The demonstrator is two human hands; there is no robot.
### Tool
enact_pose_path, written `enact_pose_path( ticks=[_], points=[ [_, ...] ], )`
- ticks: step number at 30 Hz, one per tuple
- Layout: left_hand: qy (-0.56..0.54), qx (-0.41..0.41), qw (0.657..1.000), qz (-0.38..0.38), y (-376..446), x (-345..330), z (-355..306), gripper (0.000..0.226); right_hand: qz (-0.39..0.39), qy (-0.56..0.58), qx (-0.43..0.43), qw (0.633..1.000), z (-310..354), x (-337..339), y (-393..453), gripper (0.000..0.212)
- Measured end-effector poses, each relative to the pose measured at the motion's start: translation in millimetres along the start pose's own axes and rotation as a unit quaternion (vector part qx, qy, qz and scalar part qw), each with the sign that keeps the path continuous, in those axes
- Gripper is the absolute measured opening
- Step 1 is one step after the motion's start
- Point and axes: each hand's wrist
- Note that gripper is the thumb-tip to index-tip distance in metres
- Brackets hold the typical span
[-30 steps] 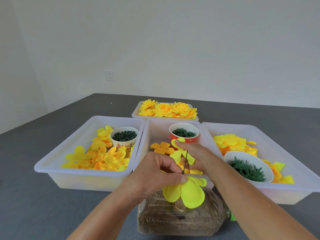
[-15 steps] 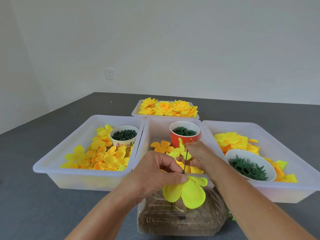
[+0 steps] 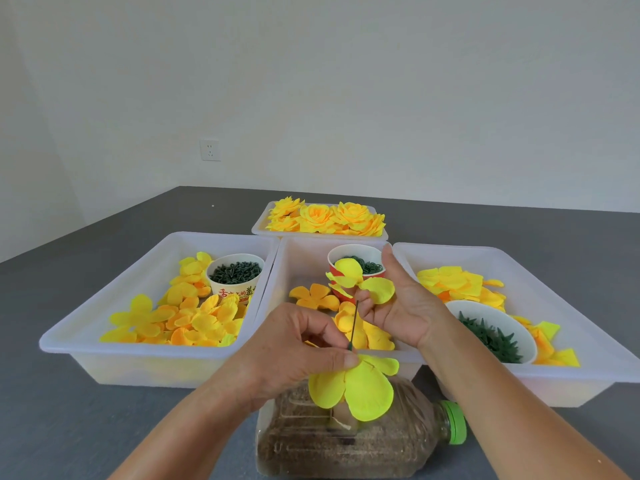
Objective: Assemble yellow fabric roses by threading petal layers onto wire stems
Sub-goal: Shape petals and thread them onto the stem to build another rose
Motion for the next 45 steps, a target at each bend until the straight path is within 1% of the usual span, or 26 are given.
enact_pose_path(
  ticks=[2,3,5,7,9,12,17,20,23,27,30,34,37,41,43,45],
  points=[
    [-0.002,0.000,1.000,0.004,0,0,0,0.011,0.008,-0.028,0.007,1.000,2,2,-7,0.040],
    [-0.005,0.001,1.000,0.007,0,-1,-1,0.008,-0.006,-0.049,0.007,0.999,1,4,-9,0.032],
    [-0.011,0.004,1.000,0.012,0,-1,-1,0.009,-0.051,-0.077,0.010,0.996,0,6,-9,0.021],
    [-0.010,0.004,1.000,0.014,-1,0,-1,0.010,-0.077,-0.093,0.018,0.993,-2,8,-10,0.021],
    [-0.007,0.004,1.000,0.015,0,1,-1,0.009,-0.078,-0.112,0.031,0.990,-4,8,-11,0.025],
    [-0.007,0.006,1.000,0.016,0,1,-1,0.007,-0.086,-0.148,0.076,0.982,-7,6,-13,0.034],
    [-0.006,0.007,1.000,0.009,-2,0,-2,0.008,-0.120,-0.157,0.140,0.970,-13,1,-21,0.021],
    [-0.001,0.013,1.000,0.000,-1,0,-2,0.008,-0.130,-0.165,0.168,0.963,-13,-2,-27,0.021],
    [-0.005,0.016,1.000,0.001,-1,-1,-3,0.010,-0.120,-0.197,0.169,0.958,-10,-3,-34,0.023],
    [-0.006,0.013,1.000,-0.003,-2,-2,-4,0.012,-0.095,-0.197,0.154,0.963,-5,-3,-44,0.014],
    [-0.007,0.013,1.000,0.001,-3,-2,-5,0.016,-0.086,-0.191,0.146,0.967,-2,-5,-52,0.012],
    [-0.011,0.021,1.000,-0.004,-4,-3,-7,0.015,-0.072,-0.179,0.132,0.972,4,-9,-62,0.023],
    [-0.005,0.022,1.000,-0.012,-6,-4,-8,0.015,-0.060,-0.171,0.136,0.974,12,-15,-68,0.022],
    [-0.006,0.024,1.000,-0.015,-6,-4,-8,0.015,-0.040,-0.180,0.135,0.974,23,-21,-76,0.040],
    [-0.010,0.023,1.000,-0.015,-5,-4,-7,0.018,-0.031,-0.190,0.136,0.972,27,-24,-80,0.042],
    [-0.010,0.022,1.000,-0.013,-5,-4,-7,0.020,-0.022,-0.204,0.136,0.969,30,-26,-83,0.037]
  ],
)
Point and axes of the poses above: each hand's wrist, its own y-axis towards the middle knuckle, its own x-axis out of the back of the hand, z = x × y, and after that the axes turned 11 degrees about x, right-handed
